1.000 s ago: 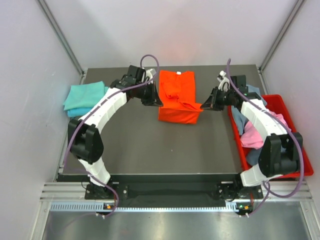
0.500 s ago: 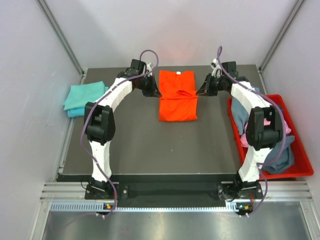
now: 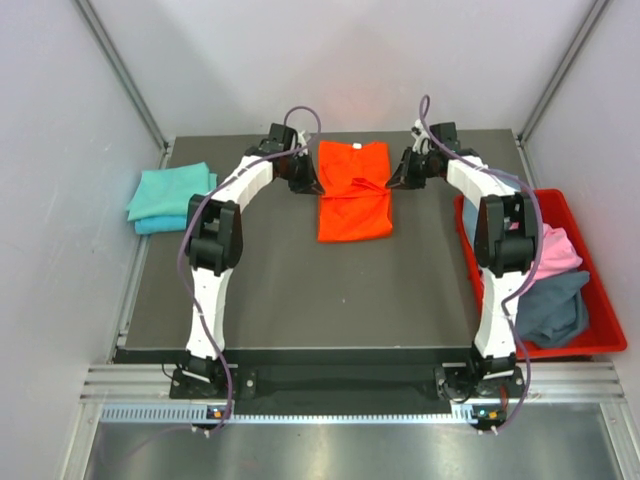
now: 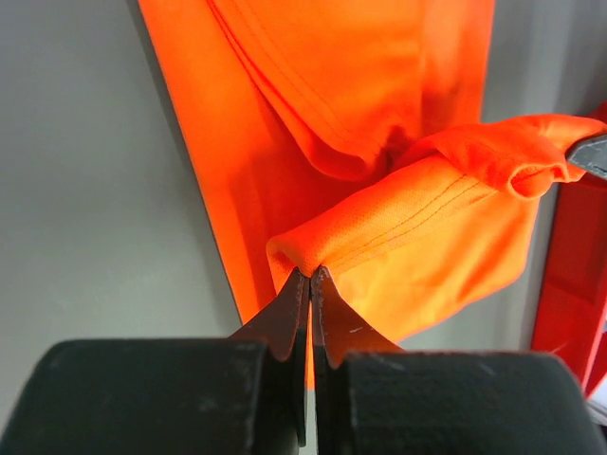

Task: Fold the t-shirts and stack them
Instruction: Fold the tshirt

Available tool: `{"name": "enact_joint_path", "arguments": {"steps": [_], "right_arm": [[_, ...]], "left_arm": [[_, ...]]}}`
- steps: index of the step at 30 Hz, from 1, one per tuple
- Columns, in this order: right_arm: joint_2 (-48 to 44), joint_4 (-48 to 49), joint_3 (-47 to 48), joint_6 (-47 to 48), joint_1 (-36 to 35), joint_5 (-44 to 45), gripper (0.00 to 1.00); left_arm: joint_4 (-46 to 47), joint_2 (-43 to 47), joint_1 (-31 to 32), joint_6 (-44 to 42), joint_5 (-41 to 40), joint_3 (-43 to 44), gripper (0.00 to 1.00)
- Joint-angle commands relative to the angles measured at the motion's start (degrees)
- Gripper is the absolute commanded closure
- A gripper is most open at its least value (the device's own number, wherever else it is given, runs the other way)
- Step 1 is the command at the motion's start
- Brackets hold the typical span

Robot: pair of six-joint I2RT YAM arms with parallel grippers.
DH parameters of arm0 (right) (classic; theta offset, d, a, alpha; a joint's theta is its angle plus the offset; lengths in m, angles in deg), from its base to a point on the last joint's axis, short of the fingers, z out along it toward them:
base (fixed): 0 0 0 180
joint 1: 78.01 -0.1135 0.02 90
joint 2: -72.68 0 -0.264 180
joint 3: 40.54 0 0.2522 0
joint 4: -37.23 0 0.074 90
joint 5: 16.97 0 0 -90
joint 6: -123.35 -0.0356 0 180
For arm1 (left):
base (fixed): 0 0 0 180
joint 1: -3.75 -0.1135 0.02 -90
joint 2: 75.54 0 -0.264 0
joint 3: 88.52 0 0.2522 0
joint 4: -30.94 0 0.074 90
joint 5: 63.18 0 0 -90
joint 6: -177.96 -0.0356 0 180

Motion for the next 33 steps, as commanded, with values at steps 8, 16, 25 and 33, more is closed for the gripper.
{"name": "enact_joint_path", "arguments": {"steps": [8,16,25,33], "right_arm": [[-0.19,2.01,6.19,5.03,-1.22,3.44,0.55],[-11.53,-2.47,-3.89,8.11,1.24,0.72,0.44],[-18.31,-0.28,-27.28,5.74,1.42,-5.96,0.44],[-10.68,1.3,-23.08,5.39,1.42,-5.7,0.45]], "left_arm": [[-0.14,0.3,-1.22,-6.19,-5.13,10.23,0.56],[-2.43,14.26,-3.94,-3.05,3.97,-5.98,0.37],[3.54,19.12,-3.59,4.6,12.61,-31.76,0.3],[6.27,13.67,-3.24,6.01,13.93,-29.67,0.28]]}}
